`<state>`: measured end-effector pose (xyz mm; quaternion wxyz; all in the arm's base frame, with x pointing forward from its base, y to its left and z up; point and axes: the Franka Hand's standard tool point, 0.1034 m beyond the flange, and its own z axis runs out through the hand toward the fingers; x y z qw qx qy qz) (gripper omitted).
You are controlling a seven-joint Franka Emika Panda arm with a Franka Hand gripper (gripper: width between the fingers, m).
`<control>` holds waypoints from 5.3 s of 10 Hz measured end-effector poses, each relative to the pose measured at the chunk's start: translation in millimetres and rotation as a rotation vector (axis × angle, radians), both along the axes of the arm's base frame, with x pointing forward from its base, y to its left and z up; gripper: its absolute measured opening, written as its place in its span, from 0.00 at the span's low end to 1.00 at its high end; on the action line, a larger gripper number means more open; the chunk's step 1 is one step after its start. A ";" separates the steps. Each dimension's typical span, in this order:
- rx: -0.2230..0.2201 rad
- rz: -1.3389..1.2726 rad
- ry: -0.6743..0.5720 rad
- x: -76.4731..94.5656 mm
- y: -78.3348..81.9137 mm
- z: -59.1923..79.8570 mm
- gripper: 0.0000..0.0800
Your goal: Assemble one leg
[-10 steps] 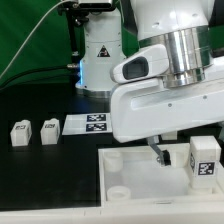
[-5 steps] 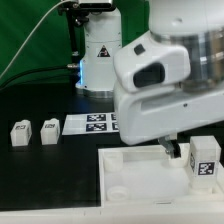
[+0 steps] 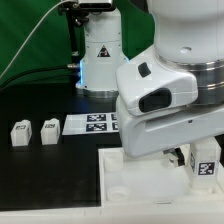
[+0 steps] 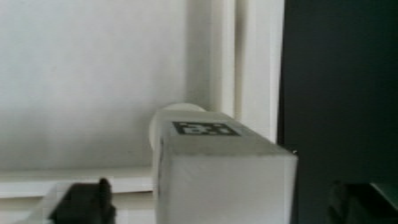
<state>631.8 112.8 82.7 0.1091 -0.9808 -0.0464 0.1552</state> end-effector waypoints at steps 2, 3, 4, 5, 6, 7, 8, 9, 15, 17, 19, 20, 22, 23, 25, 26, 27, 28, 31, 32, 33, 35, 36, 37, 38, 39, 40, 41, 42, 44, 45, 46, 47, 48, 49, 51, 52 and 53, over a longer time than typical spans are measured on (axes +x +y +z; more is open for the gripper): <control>0.000 0.000 0.000 -0.1 0.0 -0.3 0.39; 0.000 0.000 0.000 -0.1 0.0 -0.3 0.39; -0.001 -0.004 0.001 -0.1 0.1 -0.3 0.39; -0.012 -0.041 0.007 0.2 0.4 -0.5 0.39; -0.022 -0.075 -0.026 1.8 0.6 -0.7 0.39; -0.059 -0.203 -0.027 -2.6 1.4 -0.6 0.39; -0.106 -0.378 -0.013 -4.4 1.5 -1.0 0.39; -0.137 -0.511 -0.004 -3.7 0.9 -1.5 0.39; -0.233 -1.152 0.083 3.9 -1.2 -2.0 0.39; -0.275 -1.372 0.137 3.0 2.3 -3.8 0.39; -0.295 -1.459 0.166 1.6 3.7 -4.9 0.38; -0.289 -1.431 0.158 1.5 3.7 -5.0 0.38; -0.263 -1.239 0.136 -2.3 3.8 -3.7 0.38; -0.251 -1.076 0.089 -2.6 3.6 -1.8 0.68; -0.207 -0.902 0.043 -2.2 3.4 -2.5 0.79; -0.176 -0.777 0.012 -2.2 3.2 -2.5 0.81; -0.158 -0.654 -0.022 -2.3 2.7 -3.1 0.81; -0.135 -0.433 -0.096 -0.1 2.5 -4.3 0.81; -0.102 -0.324 -0.144 3.2 2.8 -5.4 0.81; -0.112 -0.401 -0.128 3.3 4.3 -5.2 0.65; -0.130 -0.519 -0.100 3.1 6.3 -5.0 0.65; -0.174 -0.705 -0.062 3.6 3.7 -4.4 0.52; -0.199 -0.827 -0.040 3.2 4.8 -4.5 0.52; -0.212 -0.927 -0.022 3.1 5.1 -4.7 0.52; -0.228 -1.044 0.008 3.0 5.5 -4.5 0.52; -0.238 -1.155 0.036 2.4 4.1 -4.9 0.52; -0.239 -1.278 0.074 1.8 2.8 -6.0 0.50; -0.236 -1.404 0.105 1.4 1.6 -6.6 0.50; -0.235 -1.494 0.126 1.2 1.7 -7.1 0.50; -0.239 -1.695 0.189 -0.5 5.3 -10.1 0.50; -0.253 -1.798 0.234 -2.4 10.8 -11.4 0.49; -0.255 -1.841 0.259 -2.6 13.9 -11.3 0.48; -0.242 -1.902 0.278 -0.4 15.1 -11.3 0.48; -0.238 -1.881 0.275 -1.1 16.4 -11.7 0.48; -0.231 -1.848 0.263 -1.2 16.4 -11.9 0.57; -0.224 -1.699 0.223 -2.8 13.9 -10.3 0.79; -0.224 -1.536 0.176 -3.2 9.7 -6.7 0.79; -0.251 -1.398 0.130 -3.9 9.2 -2.4 0.81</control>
Offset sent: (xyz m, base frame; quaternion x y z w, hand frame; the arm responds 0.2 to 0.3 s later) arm 0.0000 0.0000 0.0000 0.0000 0.0000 0.0000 1.0000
